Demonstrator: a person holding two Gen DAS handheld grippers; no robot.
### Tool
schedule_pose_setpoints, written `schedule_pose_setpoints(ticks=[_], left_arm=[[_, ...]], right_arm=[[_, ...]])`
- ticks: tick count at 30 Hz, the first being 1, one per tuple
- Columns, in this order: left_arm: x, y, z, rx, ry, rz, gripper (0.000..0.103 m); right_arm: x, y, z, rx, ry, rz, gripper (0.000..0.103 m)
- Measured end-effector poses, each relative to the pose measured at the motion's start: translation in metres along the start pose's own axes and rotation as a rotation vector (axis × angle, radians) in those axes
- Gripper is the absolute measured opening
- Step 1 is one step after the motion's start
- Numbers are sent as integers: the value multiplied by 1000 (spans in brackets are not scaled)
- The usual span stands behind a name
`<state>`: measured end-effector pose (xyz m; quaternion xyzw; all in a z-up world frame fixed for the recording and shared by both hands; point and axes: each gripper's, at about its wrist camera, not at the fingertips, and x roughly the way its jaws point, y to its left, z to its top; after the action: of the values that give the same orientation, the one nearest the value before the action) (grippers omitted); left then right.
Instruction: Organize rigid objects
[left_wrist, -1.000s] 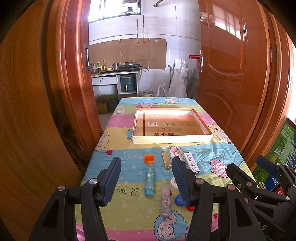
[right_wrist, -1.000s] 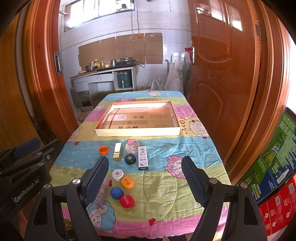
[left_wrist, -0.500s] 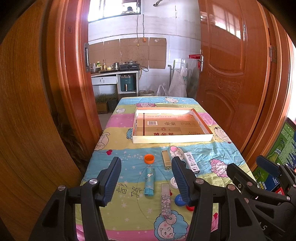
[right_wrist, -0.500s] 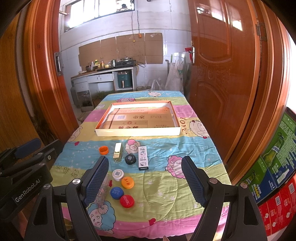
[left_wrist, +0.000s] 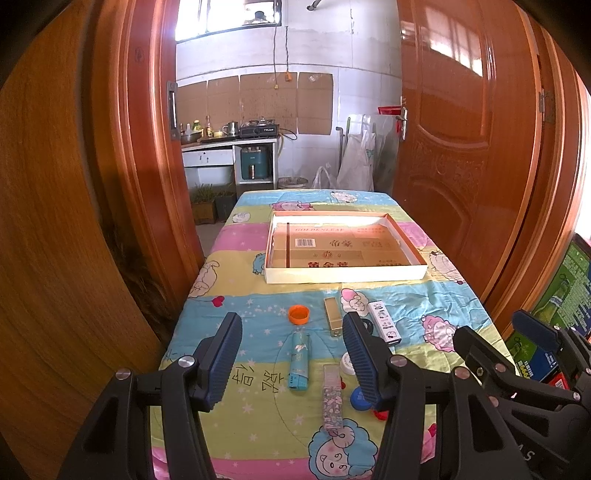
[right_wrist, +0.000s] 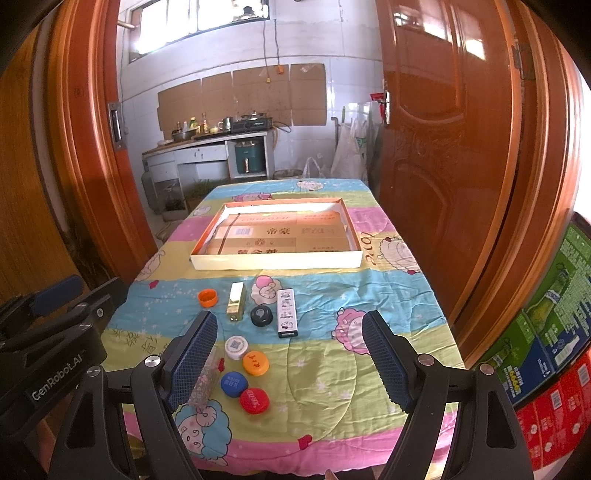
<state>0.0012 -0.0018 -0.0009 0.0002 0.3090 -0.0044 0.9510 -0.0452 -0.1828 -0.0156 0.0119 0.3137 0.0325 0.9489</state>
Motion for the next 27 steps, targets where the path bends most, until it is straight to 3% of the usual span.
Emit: schedule_pose_setpoints(ticks=[11,18,27], left_arm=[[32,16,-11,-30,60,5,57],[74,24,-29,-44,153,-7,57],[126,7,-40,3,274,-36,57]], right_arm=[[26,-6,-7,15,47,-2,82],[63,-16,-13,27,118,12,82],[119,-27,-18,38,228,38,82]])
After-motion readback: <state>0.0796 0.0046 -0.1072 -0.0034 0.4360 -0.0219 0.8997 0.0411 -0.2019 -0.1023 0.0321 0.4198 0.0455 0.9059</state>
